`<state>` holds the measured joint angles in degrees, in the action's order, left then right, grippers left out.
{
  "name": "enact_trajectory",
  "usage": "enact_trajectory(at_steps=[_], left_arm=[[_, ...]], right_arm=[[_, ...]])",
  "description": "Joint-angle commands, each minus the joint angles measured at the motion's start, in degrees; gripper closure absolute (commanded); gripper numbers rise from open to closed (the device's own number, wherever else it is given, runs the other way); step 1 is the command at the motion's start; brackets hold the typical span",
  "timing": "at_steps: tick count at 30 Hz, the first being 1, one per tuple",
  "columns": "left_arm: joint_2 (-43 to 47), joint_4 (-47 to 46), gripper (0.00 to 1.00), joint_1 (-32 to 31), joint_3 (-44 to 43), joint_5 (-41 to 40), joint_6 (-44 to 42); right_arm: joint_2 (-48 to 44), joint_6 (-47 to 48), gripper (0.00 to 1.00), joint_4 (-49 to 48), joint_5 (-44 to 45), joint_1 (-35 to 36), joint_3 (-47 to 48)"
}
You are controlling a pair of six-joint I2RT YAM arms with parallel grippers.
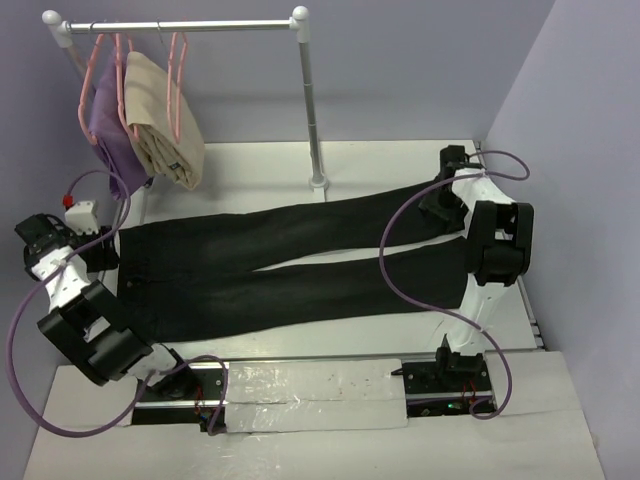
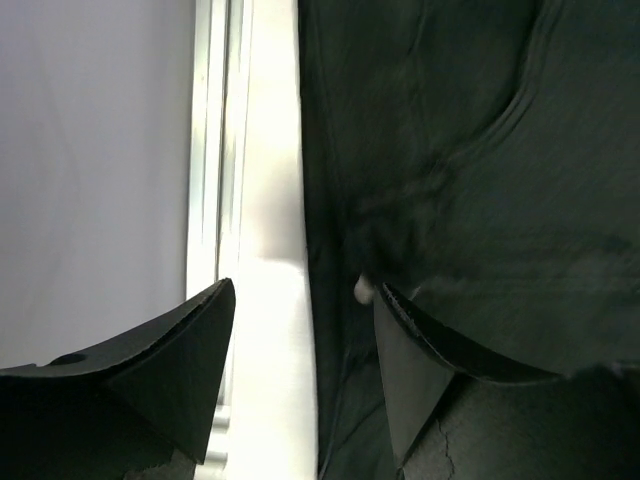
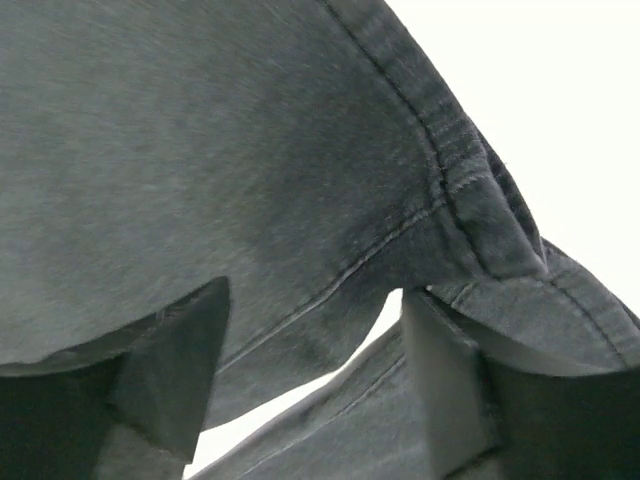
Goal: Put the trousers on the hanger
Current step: Flatten out the trousers at the center of the board.
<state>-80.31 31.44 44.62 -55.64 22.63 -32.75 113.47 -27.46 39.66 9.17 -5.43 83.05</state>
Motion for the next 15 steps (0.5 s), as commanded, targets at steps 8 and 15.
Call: enact_trajectory(at_steps=[8, 15], left_arm=[[-9.0, -15.0, 0.33, -5.9, -8.3, -5.1, 21.3], [-14.8, -14.7, 0.16, -8.1, -13.4, -6.8, 23.3]], right_arm=[[10.3, -2.6, 0.17, 9.0, -1.0, 0.7, 33.4], [29.2, -8.4, 0.17, 14.9, -3.7, -1.4, 52.7]])
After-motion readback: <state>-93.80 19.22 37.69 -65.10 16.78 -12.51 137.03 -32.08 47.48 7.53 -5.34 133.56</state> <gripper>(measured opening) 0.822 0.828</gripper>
